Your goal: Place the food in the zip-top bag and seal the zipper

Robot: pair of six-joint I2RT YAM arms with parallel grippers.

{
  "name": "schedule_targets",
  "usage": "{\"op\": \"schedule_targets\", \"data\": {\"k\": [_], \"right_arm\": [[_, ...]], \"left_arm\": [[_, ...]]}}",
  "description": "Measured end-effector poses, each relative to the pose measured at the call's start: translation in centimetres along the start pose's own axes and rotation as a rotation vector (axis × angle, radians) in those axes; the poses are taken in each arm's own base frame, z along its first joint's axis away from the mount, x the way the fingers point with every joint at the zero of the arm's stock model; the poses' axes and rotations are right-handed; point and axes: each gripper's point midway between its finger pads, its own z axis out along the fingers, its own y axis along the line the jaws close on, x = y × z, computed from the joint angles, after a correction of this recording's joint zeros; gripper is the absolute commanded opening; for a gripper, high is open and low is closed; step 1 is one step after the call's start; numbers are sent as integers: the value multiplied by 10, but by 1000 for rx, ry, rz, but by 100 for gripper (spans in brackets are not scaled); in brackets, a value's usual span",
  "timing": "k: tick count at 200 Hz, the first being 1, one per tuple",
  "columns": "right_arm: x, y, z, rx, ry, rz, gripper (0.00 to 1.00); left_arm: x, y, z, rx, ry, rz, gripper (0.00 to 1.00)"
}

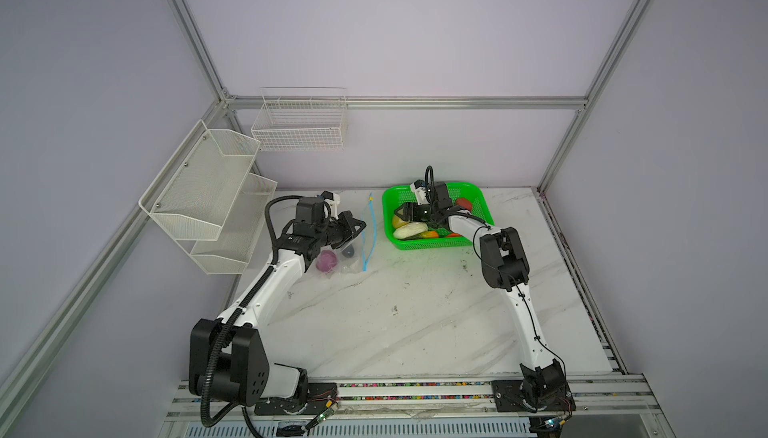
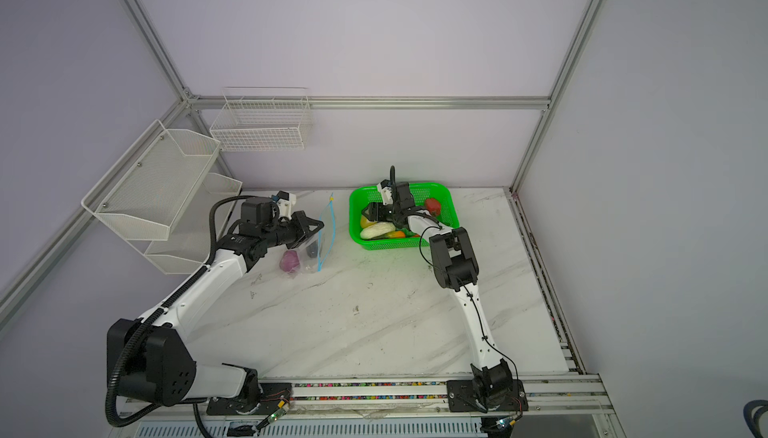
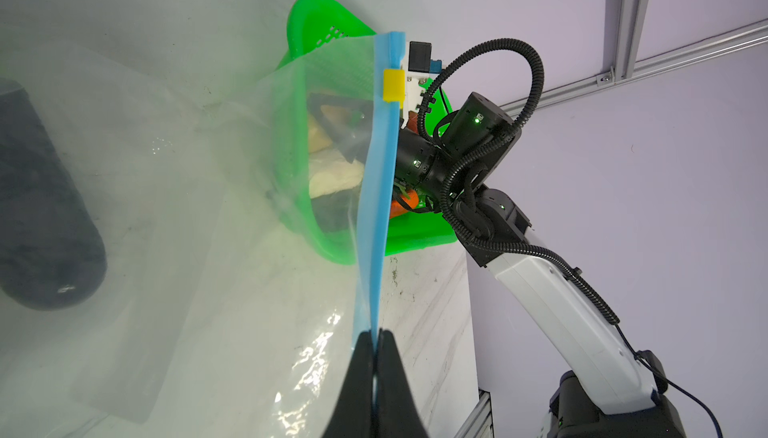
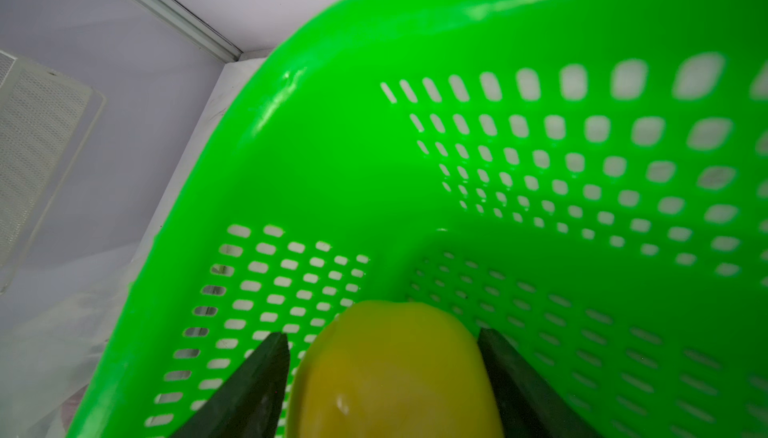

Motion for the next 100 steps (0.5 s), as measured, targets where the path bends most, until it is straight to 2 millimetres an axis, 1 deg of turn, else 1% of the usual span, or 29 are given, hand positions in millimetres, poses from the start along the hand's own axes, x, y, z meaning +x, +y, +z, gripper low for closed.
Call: {"op": "schedule_targets", "data": {"k": [15, 61, 87, 100], "right_arm": [[1, 2, 0, -5, 5, 0, 74], [1, 2, 0, -9, 4, 5, 64], [0, 6, 0, -27, 4, 7, 63], [1, 7, 0, -35, 8, 11, 65]], "left_arm": [[0, 0, 0, -1, -1, 0, 0], [0, 0, 0, -1, -2, 0, 0], [0, 0, 0, -3, -3, 0, 0], [-1, 0, 0, -3, -3, 1, 0]]}}
